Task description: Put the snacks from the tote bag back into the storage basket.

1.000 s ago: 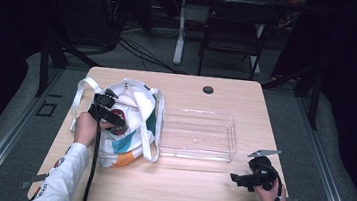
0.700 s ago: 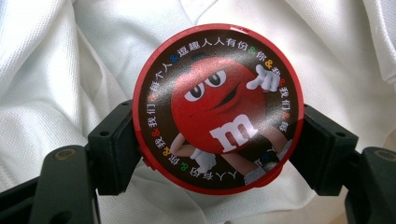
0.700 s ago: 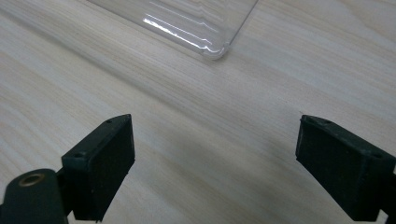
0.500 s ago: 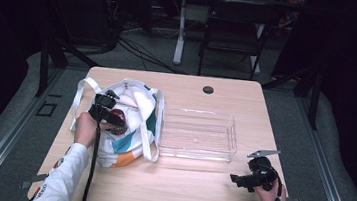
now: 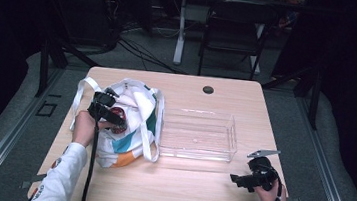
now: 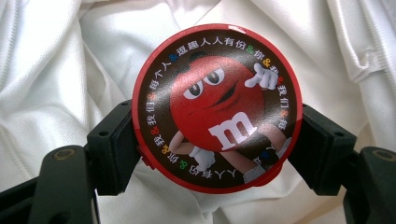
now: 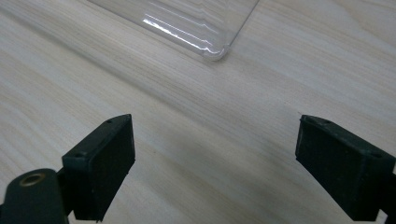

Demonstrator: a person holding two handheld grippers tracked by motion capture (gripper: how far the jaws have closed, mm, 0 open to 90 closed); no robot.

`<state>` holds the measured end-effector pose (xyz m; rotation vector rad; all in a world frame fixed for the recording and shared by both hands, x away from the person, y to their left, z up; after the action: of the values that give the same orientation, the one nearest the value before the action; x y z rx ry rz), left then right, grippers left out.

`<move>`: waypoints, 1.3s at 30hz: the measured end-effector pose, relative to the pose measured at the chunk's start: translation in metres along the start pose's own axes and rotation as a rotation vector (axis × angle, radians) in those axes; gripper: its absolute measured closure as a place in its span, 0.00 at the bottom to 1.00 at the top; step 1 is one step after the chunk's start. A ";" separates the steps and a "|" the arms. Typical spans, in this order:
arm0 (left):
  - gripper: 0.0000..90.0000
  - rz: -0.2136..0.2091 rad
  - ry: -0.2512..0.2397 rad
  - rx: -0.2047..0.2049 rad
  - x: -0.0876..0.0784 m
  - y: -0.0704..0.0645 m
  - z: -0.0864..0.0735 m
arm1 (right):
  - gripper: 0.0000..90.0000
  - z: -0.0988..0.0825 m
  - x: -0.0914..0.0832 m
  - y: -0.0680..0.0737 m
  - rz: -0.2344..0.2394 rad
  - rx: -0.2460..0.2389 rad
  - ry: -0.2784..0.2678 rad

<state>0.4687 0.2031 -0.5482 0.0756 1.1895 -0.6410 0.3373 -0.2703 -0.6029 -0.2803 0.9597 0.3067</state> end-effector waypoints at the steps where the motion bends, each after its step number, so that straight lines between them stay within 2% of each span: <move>1: 0.28 -0.003 -0.005 0.004 -0.001 -0.001 0.000 | 0.13 0.000 0.000 0.000 -0.008 0.002 -0.005; 14: 0.28 -0.007 0.000 0.034 -0.006 -0.007 0.003 | 0.13 0.001 -0.001 0.002 -0.003 0.011 -0.020; 18: 0.28 -0.011 0.007 0.041 -0.007 -0.009 0.003 | 0.13 0.001 -0.001 0.002 -0.003 0.006 -0.018; 21: 0.28 -0.011 0.005 0.043 -0.008 -0.010 0.004 | 0.13 0.000 -0.001 0.001 0.003 -0.016 0.006; 25: 0.28 -0.012 0.006 0.051 -0.012 -0.012 0.004 | 0.13 0.001 -0.003 0.002 -0.001 -0.007 -0.014; 32: 0.28 -0.014 0.003 0.059 -0.017 -0.016 0.004 | 0.13 0.001 -0.003 0.004 -0.001 -0.010 -0.014; 36: 0.28 -0.013 0.006 0.063 -0.019 -0.017 0.004 | 0.13 0.000 -0.004 0.003 0.007 -0.019 -0.011; 37: 0.28 -0.014 0.004 0.064 -0.020 -0.018 0.004 | 0.14 0.000 -0.005 0.001 -0.004 -0.032 -0.005; 39: 0.28 -0.019 0.004 0.067 -0.022 -0.019 0.004 | 0.14 0.001 -0.005 0.003 0.004 -0.016 -0.022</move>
<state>0.4578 0.1956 -0.5219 0.1224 1.1739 -0.6980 0.3348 -0.2681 -0.5987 -0.2890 0.9365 0.3209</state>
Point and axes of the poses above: each handheld gripper's, and its own axes: x roughly forward along the jaws, z roughly out of its top, y roughly to its left, the point moved 6 cm from there along x, roughly forward along the jaws, and after that the axes turned 14 degrees about -z, right-handed, at the moved point
